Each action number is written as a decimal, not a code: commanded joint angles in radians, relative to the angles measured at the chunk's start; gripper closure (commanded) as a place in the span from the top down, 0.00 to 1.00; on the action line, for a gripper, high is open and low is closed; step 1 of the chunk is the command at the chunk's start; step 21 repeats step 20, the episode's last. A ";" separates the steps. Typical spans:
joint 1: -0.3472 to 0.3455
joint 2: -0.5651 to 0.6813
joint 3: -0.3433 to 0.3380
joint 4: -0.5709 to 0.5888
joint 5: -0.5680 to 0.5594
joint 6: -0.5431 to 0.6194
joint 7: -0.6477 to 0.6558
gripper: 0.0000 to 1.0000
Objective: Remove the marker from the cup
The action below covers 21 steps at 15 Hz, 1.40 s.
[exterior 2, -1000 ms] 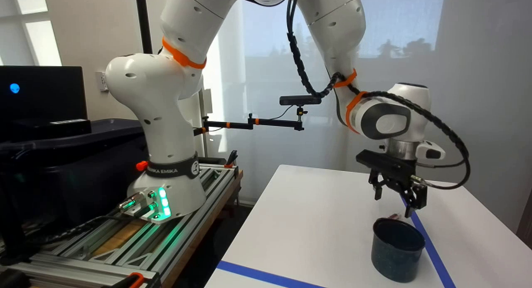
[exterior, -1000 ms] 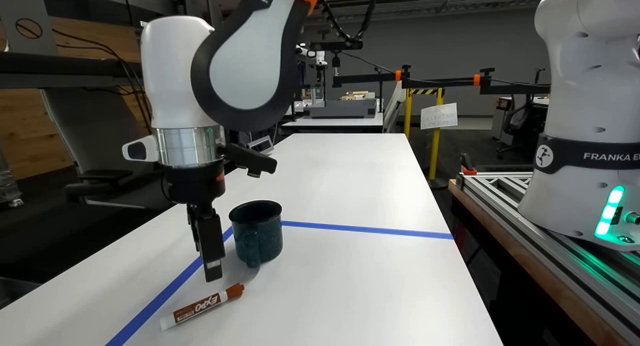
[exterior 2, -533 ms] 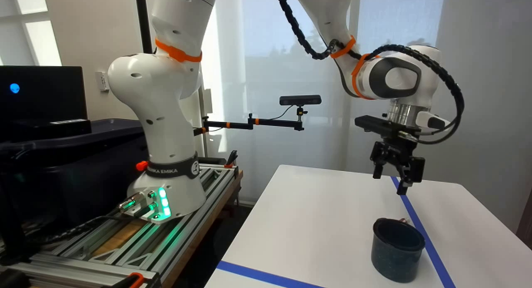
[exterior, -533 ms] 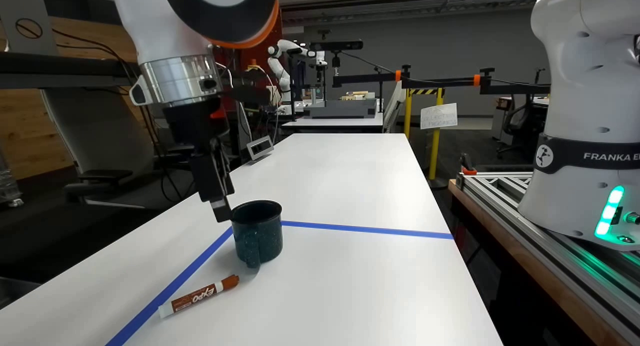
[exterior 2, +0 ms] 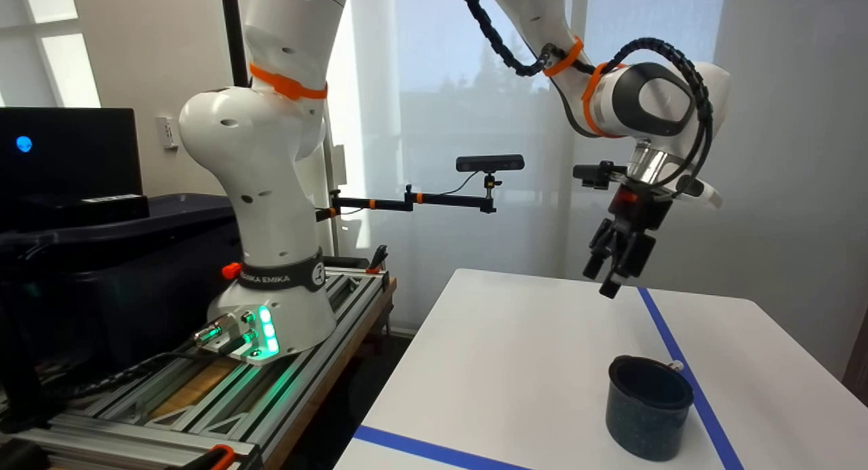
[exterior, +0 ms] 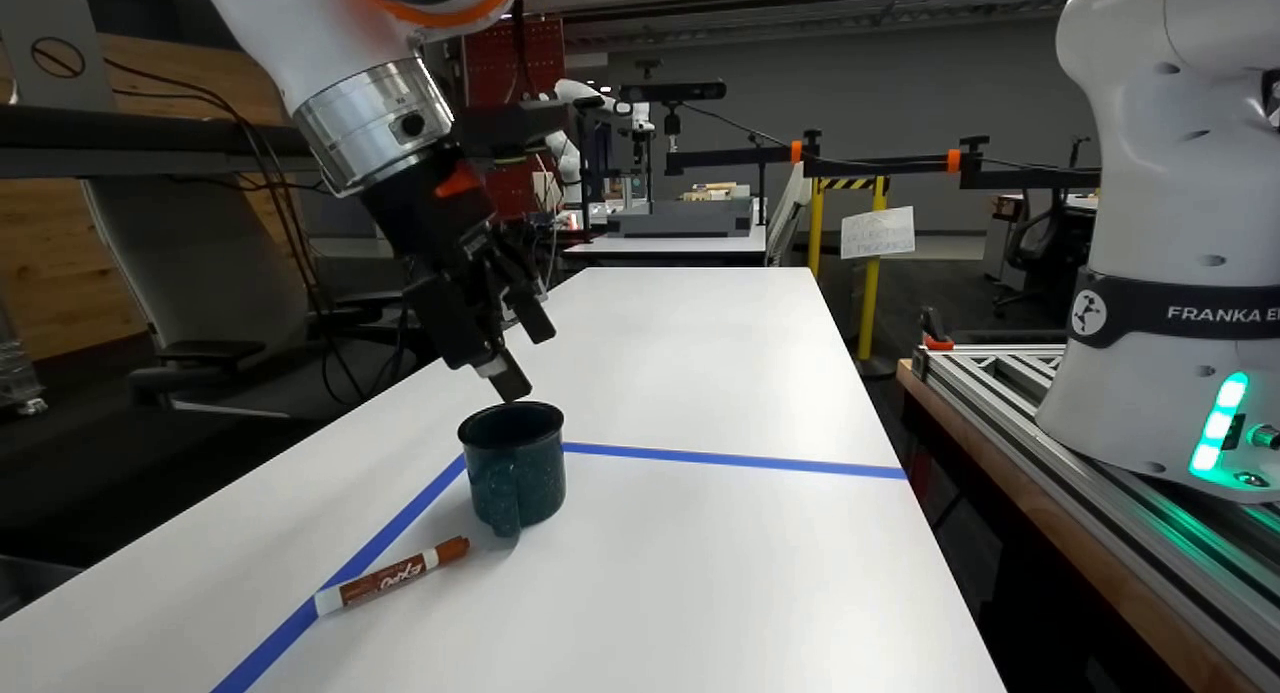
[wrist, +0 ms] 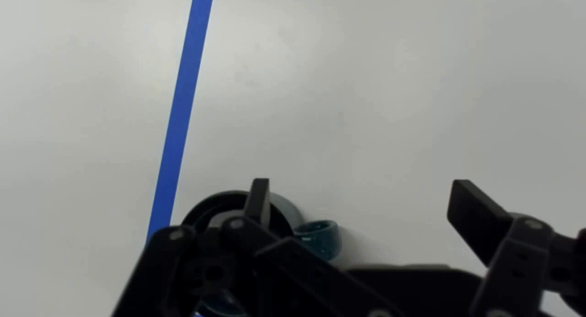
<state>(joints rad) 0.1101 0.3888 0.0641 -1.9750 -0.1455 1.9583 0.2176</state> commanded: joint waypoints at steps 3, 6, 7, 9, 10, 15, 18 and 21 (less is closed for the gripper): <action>0.008 -0.021 -0.026 0.019 0.115 -0.049 0.147 1.00; 0.021 -0.040 -0.042 -0.033 0.101 0.117 0.228 1.00; 0.025 -0.043 -0.046 -0.046 0.092 0.169 0.248 1.00; 0.031 -0.043 -0.050 -0.068 0.081 0.245 0.263 1.00; 0.037 -0.045 -0.056 -0.082 0.070 0.281 0.275 1.00; 0.029 -0.005 -0.054 -0.056 0.091 0.294 0.240 1.00; 0.029 -0.006 -0.055 -0.056 0.090 0.295 0.240 1.00; 0.028 -0.006 -0.055 -0.056 0.090 0.295 0.240 1.00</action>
